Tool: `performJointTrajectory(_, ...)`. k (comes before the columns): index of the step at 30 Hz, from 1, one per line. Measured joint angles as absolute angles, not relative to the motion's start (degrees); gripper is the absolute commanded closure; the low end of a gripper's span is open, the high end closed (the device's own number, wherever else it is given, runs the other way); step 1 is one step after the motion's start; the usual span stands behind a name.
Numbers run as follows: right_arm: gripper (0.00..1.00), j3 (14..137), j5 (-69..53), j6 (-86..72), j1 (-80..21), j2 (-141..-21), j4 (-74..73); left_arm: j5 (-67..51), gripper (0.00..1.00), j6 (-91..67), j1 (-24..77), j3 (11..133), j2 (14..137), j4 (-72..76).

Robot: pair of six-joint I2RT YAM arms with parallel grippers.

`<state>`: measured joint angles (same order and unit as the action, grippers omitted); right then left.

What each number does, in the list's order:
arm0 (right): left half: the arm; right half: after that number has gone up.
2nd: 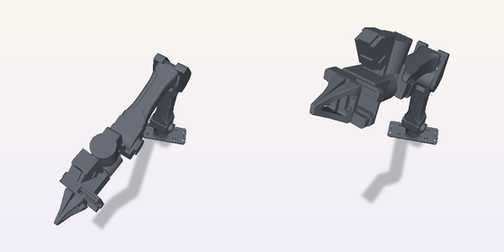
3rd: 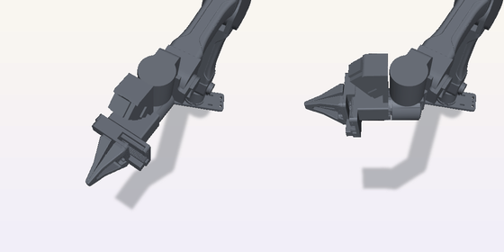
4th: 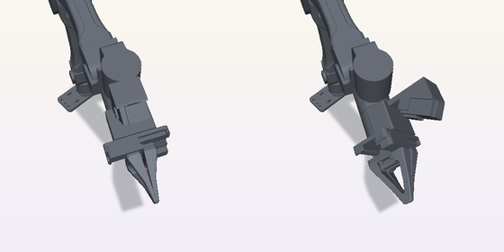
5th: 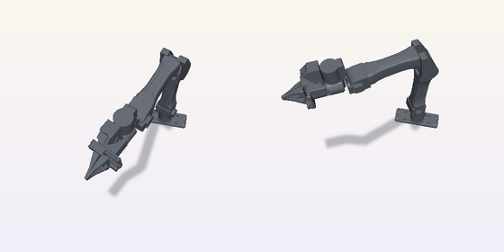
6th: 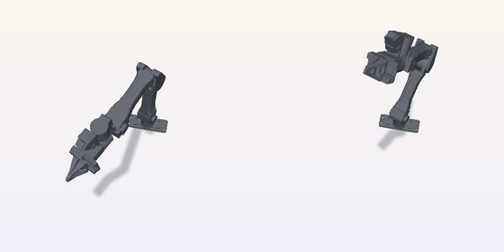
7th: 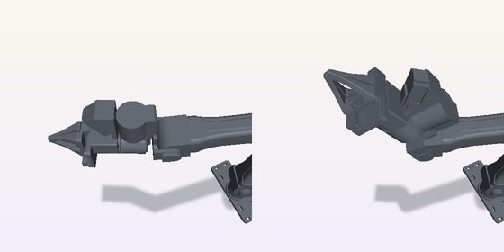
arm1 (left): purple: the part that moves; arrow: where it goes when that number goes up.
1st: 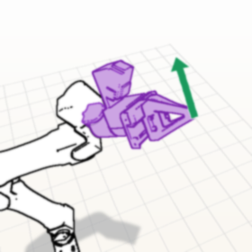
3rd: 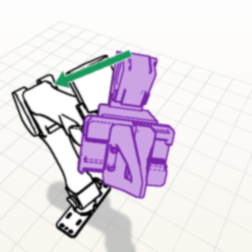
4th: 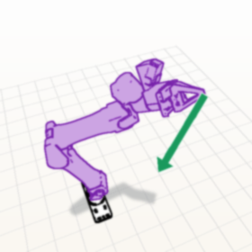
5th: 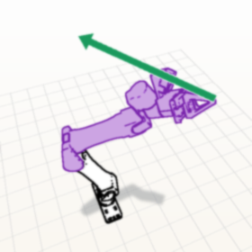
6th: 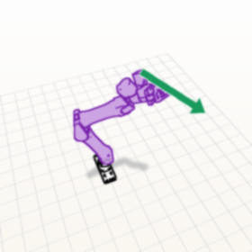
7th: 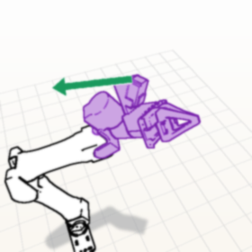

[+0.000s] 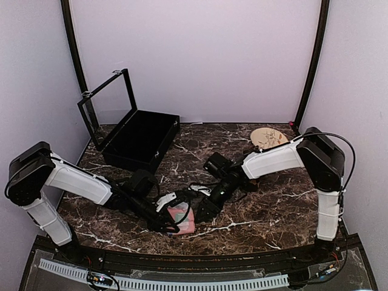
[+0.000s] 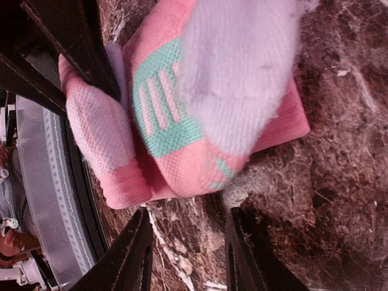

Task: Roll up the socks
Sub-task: Roll the sock at the center of the board.

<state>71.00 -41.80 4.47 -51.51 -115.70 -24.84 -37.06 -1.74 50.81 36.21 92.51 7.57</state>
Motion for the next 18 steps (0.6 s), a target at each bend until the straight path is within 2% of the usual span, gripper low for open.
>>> performJointTrajectory(18, 0.63, 55.42, -22.33, 1.87, -54.59, -99.09, -9.45, -48.88, 0.84, -5.43, 47.64, 38.26, 98.35, 8.03)
